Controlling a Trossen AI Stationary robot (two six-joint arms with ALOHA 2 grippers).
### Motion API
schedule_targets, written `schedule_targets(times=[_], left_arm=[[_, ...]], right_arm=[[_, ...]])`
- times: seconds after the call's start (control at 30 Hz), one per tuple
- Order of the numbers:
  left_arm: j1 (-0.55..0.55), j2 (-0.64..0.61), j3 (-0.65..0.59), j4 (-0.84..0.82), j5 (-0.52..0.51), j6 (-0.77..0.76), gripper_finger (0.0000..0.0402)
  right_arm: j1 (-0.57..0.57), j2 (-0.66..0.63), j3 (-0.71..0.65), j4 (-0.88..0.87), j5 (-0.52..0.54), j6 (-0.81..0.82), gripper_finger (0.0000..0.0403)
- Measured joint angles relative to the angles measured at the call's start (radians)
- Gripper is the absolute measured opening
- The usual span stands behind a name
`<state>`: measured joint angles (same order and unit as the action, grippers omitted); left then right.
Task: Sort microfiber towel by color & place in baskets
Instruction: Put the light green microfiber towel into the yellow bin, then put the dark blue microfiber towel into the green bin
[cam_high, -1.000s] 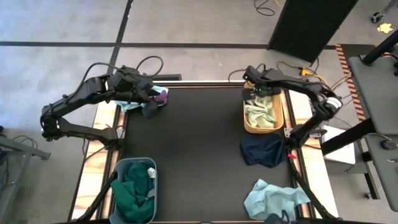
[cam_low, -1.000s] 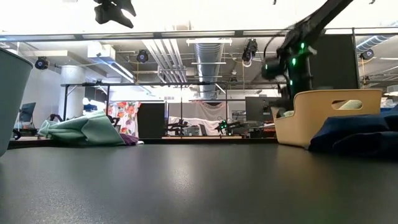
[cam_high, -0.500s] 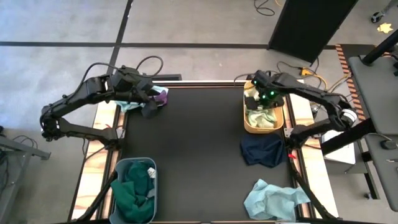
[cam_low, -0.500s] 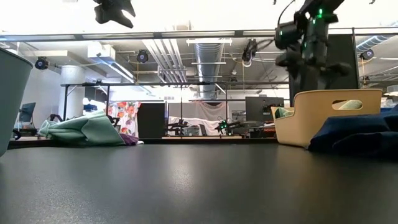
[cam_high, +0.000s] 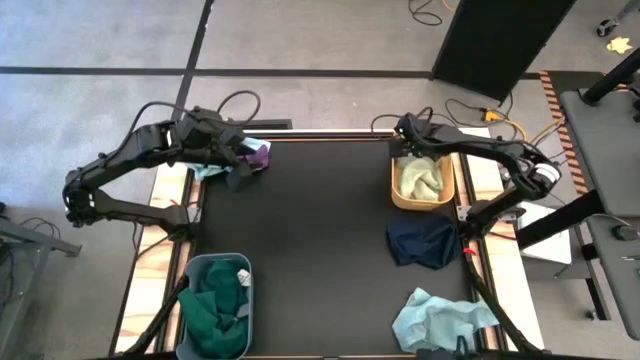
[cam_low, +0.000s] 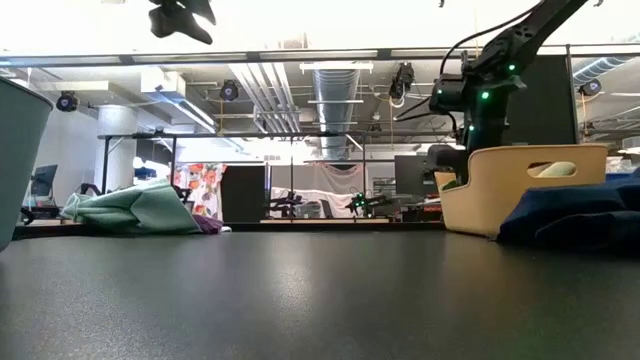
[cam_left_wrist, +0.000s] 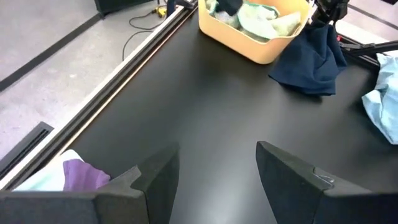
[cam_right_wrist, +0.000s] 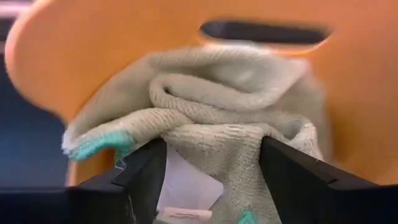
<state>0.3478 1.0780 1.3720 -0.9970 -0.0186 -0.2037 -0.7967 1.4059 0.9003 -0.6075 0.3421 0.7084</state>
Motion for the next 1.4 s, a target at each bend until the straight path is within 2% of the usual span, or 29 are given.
schedule_targets(times=[0.1, 0.17, 0.23, 0.37, 0.47, 0.57, 0.77, 0.93, 1.07, 1.17, 1.3, 1.33, 1.4], left_arm=[[-0.01, -0.002, 0.0, -0.001, 0.0, -0.016, 0.0196], [-0.017, -0.002, 0.0, -0.001, 0.0, -0.019, 0.0196], [-0.025, -0.002, 0.0, -0.001, 0.0, -0.022, 0.0196], [-0.032, -0.002, 0.0, -0.001, 0.0, -0.022, 0.0196], [-0.031, -0.002, 0.0, -0.002, -0.001, -0.02, 0.0196], [-0.031, -0.003, 0.0, -0.001, -0.009, -0.013, 0.0196], [-0.031, -0.004, 0.0, 0.001, -0.03, 0.008, 0.0196], [-0.031, -0.004, 0.0, 0.002, -0.049, 0.028, 0.0196], [-0.033, -0.006, 0.0, 0.011, -0.049, 0.053, 0.0196], [-0.034, -0.005, 0.0, 0.038, -0.043, 0.064, 0.0196], [-0.048, 0.001, 0.0, 0.107, -0.022, 0.091, 0.0196], [-0.054, 0.003, 0.0, 0.128, -0.003, 0.103, 0.0196], [-0.066, 0.007, 0.0, 0.173, 0.102, 0.135, 0.0196]], right_arm=[[-0.002, 0.034, -0.002, -0.001, 0.133, -0.006, 0.0234], [-0.006, 0.07, -0.011, -0.003, 0.161, 0.006, 0.0231], [-0.014, 0.112, -0.017, 0.001, 0.136, 0.012, 0.0229], [-0.02, 0.189, -0.014, 0.013, -0.018, 0.014, 0.0228], [-0.016, 0.194, -0.003, -0.022, -0.075, 0.001, 0.0228], [-0.007, 0.144, 0.017, -0.073, -0.07, -0.027, 0.0228], [-0.006, -0.047, 0.102, -0.21, -0.027, -0.11, 0.0228], [0.028, -0.217, 0.155, -0.314, -0.08, -0.105, 0.0228], [0.161, -0.347, 0.155, -0.326, -0.209, -0.045, 0.0228], [0.335, -0.415, 0.147, -0.334, -0.328, 0.207, 0.0228], [0.661, -0.418, 0.141, -0.337, -0.376, 0.525, 0.0228], [0.732, -0.413, 0.141, -0.334, -0.384, 0.579, 0.0228], [0.86, -0.403, 0.141, -0.334, -0.385, 0.677, 0.0228]])
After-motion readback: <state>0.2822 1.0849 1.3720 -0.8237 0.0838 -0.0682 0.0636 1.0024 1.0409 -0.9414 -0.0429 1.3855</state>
